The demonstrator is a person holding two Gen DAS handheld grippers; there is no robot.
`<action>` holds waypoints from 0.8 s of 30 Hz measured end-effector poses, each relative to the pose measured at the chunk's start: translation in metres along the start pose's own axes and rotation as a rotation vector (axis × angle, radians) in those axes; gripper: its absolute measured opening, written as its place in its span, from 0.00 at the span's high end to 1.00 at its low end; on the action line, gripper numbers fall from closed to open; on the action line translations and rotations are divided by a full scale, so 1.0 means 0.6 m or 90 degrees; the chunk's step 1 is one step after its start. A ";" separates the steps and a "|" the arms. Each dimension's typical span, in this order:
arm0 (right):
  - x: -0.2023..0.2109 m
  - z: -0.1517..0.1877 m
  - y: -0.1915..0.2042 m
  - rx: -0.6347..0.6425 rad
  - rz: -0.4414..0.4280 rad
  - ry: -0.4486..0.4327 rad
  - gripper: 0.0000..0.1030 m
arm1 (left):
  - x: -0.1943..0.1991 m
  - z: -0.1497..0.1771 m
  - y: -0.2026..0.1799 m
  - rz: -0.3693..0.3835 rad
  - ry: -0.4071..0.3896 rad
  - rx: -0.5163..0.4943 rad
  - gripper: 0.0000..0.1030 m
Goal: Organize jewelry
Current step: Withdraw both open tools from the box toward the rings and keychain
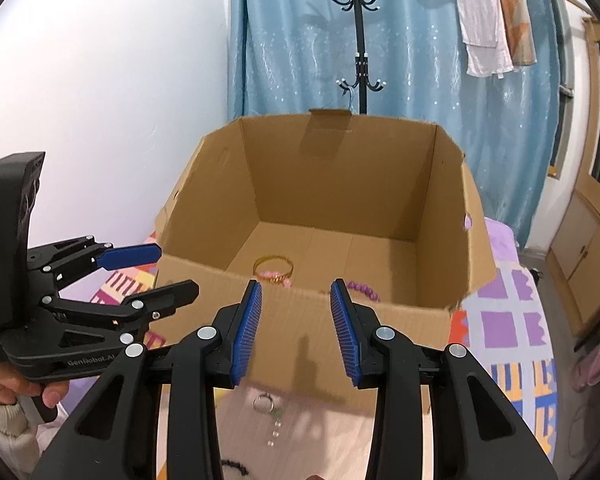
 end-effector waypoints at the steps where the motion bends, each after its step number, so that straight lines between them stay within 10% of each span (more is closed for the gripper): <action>1: -0.001 0.007 0.001 0.001 0.000 0.004 0.65 | 0.001 0.004 -0.002 0.003 0.001 0.001 0.42; 24: -0.068 0.186 -0.013 -0.013 0.008 0.118 0.65 | -0.039 0.165 -0.040 0.026 0.080 0.022 0.42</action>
Point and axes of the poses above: each gripper's, at about its wrist camera, not at the fingertips, and x roughly against the way its jaws point, y to its left, z to its underside, the point moved 9 cm from there along -x, roughly the way its jaws point, and after that the axes turned 9 degrees about -x, right-handed, at the moved point
